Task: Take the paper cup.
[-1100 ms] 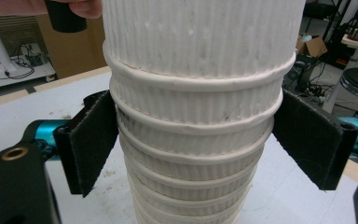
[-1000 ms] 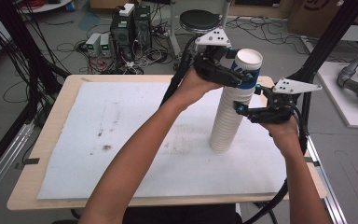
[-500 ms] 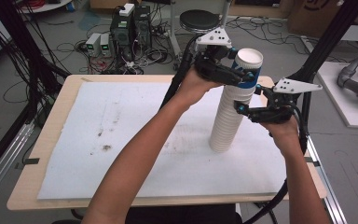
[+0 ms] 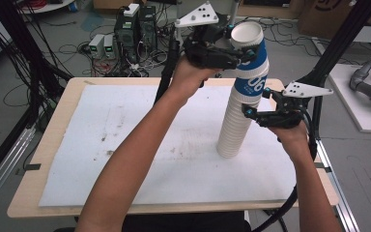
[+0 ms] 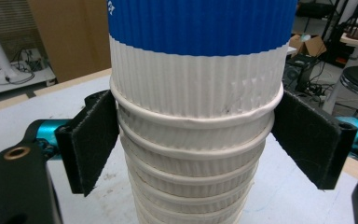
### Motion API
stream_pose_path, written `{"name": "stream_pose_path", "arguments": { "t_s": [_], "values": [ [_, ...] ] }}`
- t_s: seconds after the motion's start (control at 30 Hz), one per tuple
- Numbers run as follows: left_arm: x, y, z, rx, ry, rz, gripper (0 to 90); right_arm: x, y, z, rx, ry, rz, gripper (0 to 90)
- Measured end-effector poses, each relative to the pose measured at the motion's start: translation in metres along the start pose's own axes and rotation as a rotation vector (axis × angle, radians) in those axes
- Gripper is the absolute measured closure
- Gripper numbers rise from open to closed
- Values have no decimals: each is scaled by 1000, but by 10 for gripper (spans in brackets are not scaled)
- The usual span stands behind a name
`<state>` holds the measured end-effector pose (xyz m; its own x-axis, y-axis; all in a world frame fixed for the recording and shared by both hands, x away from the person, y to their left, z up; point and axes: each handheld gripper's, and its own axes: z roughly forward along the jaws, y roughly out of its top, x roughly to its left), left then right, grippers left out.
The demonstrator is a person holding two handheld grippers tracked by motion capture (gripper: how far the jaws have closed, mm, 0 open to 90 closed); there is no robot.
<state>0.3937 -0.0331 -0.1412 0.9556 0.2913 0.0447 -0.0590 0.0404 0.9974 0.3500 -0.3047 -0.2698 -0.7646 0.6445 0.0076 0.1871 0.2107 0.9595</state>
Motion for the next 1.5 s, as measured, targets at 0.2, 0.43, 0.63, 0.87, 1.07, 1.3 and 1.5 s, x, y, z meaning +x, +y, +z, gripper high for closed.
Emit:
{"name": "stream_pose_path", "arguments": {
  "t_s": [0.2,0.43,0.63,0.87,1.07,1.3,1.5],
  "values": [
    [4,6,-25,-34,43,4,277,-2,-4,-3,-13,-10,5,155],
    [9,-21,-59,18,82,-9,276,3,-8,-8,-12,-17,-38,152],
    [10,-78,-92,146,122,-19,277,4,-16,-22,12,-43,-51,152],
    [9,-121,-115,217,140,-53,277,6,-35,-23,34,-49,-38,153],
    [3,-154,-139,230,159,-88,276,14,-55,-18,83,-43,-43,153],
    [-6,-183,-165,257,188,-101,276,24,-78,-13,95,-34,-23,153],
    [-10,-196,-179,307,200,-100,276,31,-84,-5,94,-27,-29,151]
  ]
}}
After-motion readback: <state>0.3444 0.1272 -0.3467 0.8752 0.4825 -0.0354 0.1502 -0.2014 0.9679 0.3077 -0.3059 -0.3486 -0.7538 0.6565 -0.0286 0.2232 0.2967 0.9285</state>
